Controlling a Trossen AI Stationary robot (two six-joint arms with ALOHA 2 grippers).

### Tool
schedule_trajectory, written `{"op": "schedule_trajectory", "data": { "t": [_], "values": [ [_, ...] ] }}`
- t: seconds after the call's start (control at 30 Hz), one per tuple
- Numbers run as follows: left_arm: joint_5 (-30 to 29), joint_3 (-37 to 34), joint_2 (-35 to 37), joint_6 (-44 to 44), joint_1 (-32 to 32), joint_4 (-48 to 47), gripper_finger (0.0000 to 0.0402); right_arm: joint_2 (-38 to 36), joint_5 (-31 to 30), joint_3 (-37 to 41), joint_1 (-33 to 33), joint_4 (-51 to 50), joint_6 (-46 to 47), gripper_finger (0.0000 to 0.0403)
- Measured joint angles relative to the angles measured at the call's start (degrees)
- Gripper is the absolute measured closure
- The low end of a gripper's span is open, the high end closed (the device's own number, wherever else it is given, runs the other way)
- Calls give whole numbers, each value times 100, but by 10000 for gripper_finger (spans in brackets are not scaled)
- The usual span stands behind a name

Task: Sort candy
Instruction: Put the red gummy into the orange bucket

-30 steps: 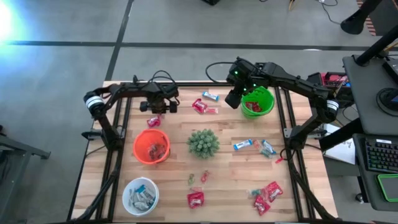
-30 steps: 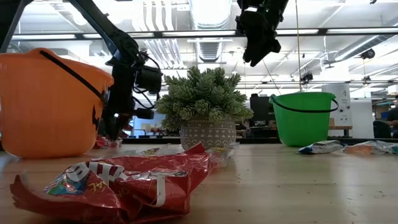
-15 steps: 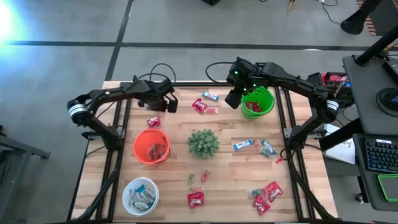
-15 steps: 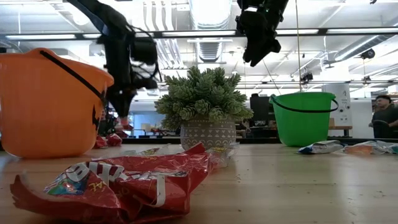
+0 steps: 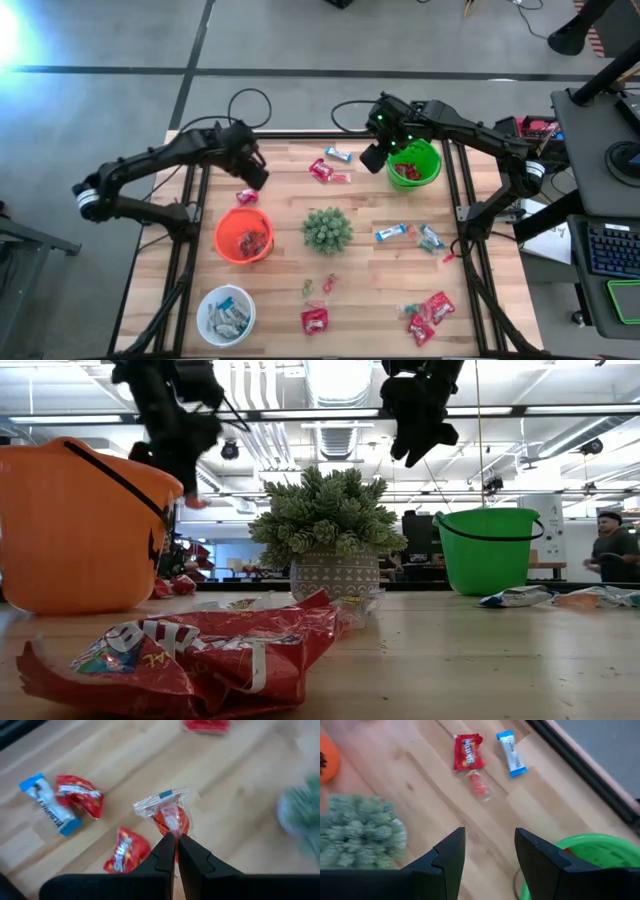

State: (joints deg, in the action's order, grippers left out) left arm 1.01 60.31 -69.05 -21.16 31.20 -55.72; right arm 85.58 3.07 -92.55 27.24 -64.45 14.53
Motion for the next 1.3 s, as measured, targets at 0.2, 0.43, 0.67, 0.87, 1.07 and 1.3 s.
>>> {"op": "schedule_trajectory", "data": {
  "t": [0.2, 0.43, 0.67, 0.87, 1.07, 1.3],
  "values": [
    [685, 4, 595, 798, -53, -650, 401, -2, 285, 0, -24, -2, 639, 239],
    [1180, 4, 1184, 1575, -261, -1237, 401, -83, 345, 0, -242, -178, 1113, 239],
    [1708, 4, 1613, 1914, -539, -1592, 401, -504, 358, 4, -722, -304, 1903, 239],
    [2041, 4, 1772, 1891, -820, -1587, 401, -944, 322, 4, -1250, -306, 2617, 239],
    [2403, 4, 1774, 1876, -1381, -1590, 401, -1192, 35, 4, -1746, -308, 3164, 239],
    [2384, 4, 1746, 1749, -2198, -1577, 401, -1174, -35, 4, -2105, -306, 3410, 239]
  ]
}}
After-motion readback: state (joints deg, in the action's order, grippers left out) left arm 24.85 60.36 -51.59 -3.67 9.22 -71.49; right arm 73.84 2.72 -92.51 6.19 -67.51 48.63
